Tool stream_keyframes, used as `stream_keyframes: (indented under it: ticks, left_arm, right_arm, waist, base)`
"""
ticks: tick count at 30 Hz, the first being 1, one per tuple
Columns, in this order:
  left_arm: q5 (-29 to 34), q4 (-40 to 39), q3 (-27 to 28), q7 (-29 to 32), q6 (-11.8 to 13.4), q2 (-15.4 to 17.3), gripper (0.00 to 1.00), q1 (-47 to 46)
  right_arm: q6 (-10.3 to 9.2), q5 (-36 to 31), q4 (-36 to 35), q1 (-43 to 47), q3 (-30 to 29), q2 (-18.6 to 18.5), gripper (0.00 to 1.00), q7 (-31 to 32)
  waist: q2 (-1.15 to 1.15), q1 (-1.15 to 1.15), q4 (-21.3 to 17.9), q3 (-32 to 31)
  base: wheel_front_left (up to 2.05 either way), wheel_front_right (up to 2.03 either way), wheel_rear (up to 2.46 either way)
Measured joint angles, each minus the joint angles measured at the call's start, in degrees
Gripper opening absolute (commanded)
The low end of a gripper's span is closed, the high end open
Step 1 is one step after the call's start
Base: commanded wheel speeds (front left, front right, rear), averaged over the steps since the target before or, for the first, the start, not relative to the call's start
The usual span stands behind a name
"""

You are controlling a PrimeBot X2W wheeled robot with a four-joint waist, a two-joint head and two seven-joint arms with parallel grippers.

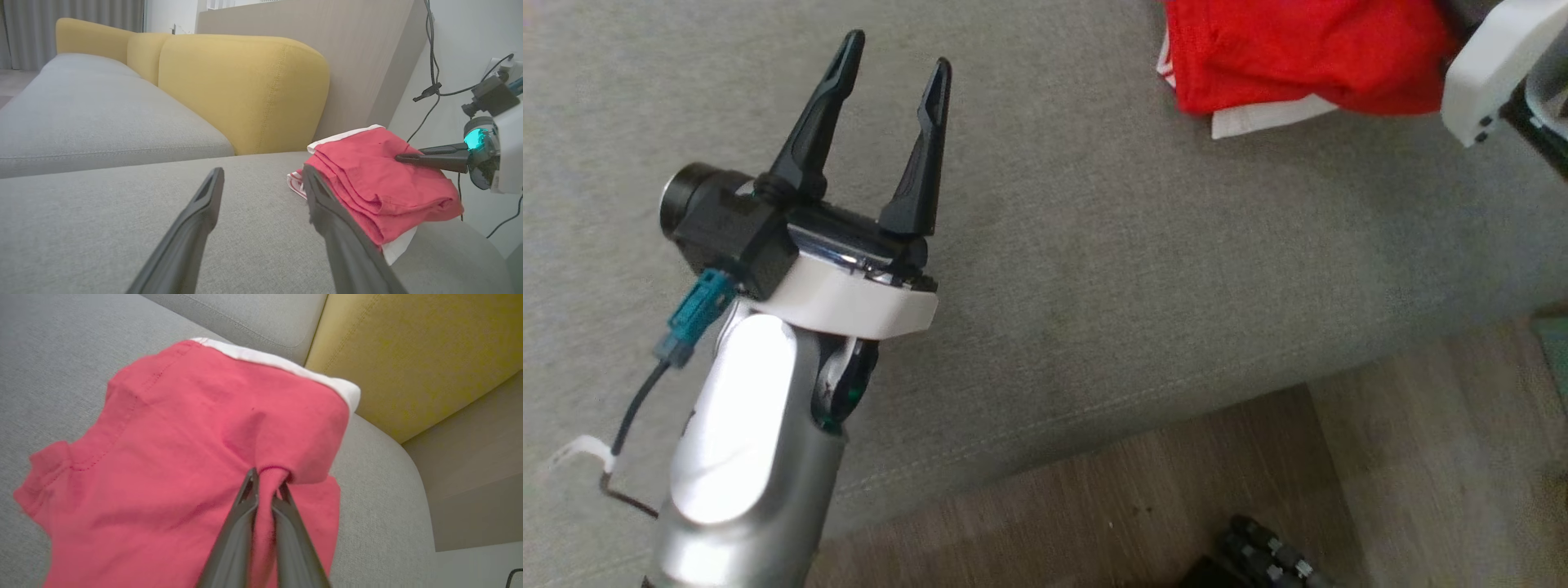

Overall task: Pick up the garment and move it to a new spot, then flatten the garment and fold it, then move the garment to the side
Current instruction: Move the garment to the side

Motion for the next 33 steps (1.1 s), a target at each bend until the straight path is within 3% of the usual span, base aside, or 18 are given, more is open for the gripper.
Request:
stream_keyframes:
  ticks: [14,15,16,22,28,33]
  left_arm:
    - [0.0,-0.2,0.7,0.0,-0.1,2.2,1.0,-1.0]
    - [0.0,-0.2,0.7,0.0,-0.1,2.3,1.0,-1.0]
    - [0.0,-0.1,0.8,0.0,-0.1,2.3,1.0,-1.0]
    - [0.0,0.1,1.1,0.0,-0.1,2.2,1.0,-1.0]
    - [-0.3,0.2,2.2,0.0,0.0,1.4,1.0,-0.9]
    - [-1.6,0.1,3.1,0.0,0.1,-0.2,1.0,0.4]
  right_arm:
    - [0.0,-0.7,7.2,-2.0,-3.0,2.2,0.0,-2.4]
    - [0.0,-0.8,7.4,-2.1,-3.3,2.5,0.24,-2.5]
    - [0.0,-0.8,7.7,-2.1,-3.8,2.8,1.0,-2.8]
    - [0.0,0.3,8.8,-2.1,-6.4,5.0,1.0,-3.7]
    - [0.0,0.4,8.0,-2.1,-7.2,5.1,1.0,-4.5]
    - [0.0,-1.3,7.2,-2.1,-11.6,4.9,1.0,-4.7]
  waist:
    - [0.0,0.0,-1.8,5.9]
    - [0.0,0.0,-1.7,6.0]
    - [0.0,0.0,-1.6,6.1]
    - [0.0,0.0,-1.1,4.9]
    - [0.0,0.0,-0.4,2.6]
    - [0.0,0.0,1.6,-1.7]
  base:
    - [0.0,0.0,0.0]
    - [0.0,0.0,0.0]
    - [0.0,0.0,0.0]
    - [0.0,0.0,0.0]
    - [0.0,0.0,0.0]
    - [0.0,0.0,0.0]
